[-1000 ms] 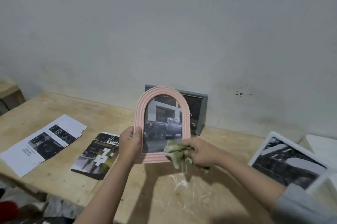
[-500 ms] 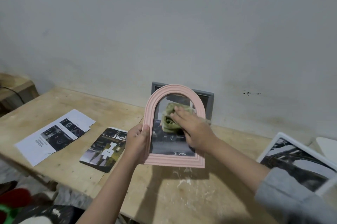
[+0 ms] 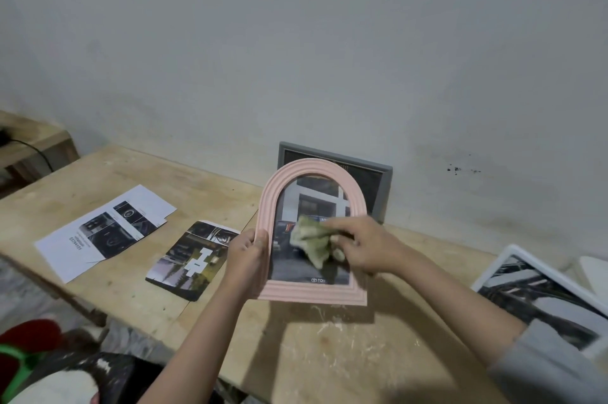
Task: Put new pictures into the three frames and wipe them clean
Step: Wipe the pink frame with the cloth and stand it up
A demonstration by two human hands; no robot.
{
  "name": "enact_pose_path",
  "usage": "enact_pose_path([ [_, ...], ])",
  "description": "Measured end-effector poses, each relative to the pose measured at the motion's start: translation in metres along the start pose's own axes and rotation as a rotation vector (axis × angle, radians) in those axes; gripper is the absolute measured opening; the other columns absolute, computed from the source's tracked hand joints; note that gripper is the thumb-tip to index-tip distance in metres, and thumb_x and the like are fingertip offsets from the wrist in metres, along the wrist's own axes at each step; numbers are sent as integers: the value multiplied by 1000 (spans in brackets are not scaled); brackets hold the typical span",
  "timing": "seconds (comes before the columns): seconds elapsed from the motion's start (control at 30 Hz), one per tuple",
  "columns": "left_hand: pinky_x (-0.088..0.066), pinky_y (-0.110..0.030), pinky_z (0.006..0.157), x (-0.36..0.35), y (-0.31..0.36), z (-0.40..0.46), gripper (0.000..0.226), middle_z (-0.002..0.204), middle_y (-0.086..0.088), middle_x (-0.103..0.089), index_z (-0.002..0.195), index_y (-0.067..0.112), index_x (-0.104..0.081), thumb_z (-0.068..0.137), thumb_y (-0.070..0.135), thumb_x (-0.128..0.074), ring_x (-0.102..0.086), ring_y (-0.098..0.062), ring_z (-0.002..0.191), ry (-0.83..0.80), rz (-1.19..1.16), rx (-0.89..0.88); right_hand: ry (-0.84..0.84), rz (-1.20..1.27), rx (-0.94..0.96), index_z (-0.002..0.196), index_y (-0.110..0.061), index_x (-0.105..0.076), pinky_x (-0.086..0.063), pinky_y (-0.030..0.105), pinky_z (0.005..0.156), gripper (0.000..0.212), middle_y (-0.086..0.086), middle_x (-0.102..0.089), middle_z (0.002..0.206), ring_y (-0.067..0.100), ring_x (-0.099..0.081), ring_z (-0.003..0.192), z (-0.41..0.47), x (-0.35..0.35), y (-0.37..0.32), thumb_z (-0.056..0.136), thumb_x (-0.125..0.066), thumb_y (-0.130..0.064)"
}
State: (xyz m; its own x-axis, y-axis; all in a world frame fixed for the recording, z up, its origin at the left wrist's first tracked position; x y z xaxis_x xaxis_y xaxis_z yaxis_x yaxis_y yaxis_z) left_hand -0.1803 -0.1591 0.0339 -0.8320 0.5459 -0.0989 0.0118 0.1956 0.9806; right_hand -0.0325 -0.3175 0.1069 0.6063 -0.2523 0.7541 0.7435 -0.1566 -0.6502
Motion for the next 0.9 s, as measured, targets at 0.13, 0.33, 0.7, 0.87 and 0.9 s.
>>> enact_pose_path([
  [0.13,-28,-17,40,-5,8,-7,34,41,5,-40,74,3,-59,100,22,-47,-33,-11,32,-92,31,-54,362,-387,212,123,-9,-61,-51,36,92,55,11,-63,123,29,-60,112,22,17,10,74,-37,-8],
  [0.33,-22,-25,47,-6,16,-8,47,44,5,-29,51,18,-57,97,23,-49,-24,-12,43,-54,7,-68,305,-528,221,132,-6,-53,-41,53,103,66,17,-50,139,33,-48,127,19,-23,26,67,-58,4],
  [0.7,-36,-32,53,11,15,-4,39,55,-5,-44,57,16,-55,93,29,-49,-42,-20,53,76,152,25,-53,92,78,118,-19,-63,-49,25,90,40,-10,-67,106,7,-61,100,-20,-57,6,84,-48,-6],
  [0.87,-27,-17,39,2,22,-18,39,44,6,-40,62,8,-52,99,18,-45,-35,-9,36,21,138,-21,423,-89,117,125,-12,-60,-51,35,92,50,5,-65,120,21,-61,109,6,-18,8,78,-43,-7],
  [0.9,-28,-18,39,0,24,-22,38,45,6,-44,65,7,-56,99,18,-45,-37,-8,37,-9,158,-51,459,-145,99,130,-11,-55,-48,38,97,54,8,-60,128,24,-56,118,13,-16,12,78,-41,-9],
])
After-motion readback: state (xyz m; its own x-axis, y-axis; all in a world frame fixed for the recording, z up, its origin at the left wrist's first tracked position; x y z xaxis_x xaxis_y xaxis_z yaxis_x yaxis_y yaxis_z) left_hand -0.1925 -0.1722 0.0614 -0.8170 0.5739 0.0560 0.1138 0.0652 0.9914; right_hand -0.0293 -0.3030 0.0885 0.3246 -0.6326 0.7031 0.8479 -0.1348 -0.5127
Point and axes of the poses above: each hand's wrist, its own z-axis towards the middle knuckle, its own x-axis out of the back of the hand, y = z × x, the point moved 1 cm from there along z, towards the middle knuckle
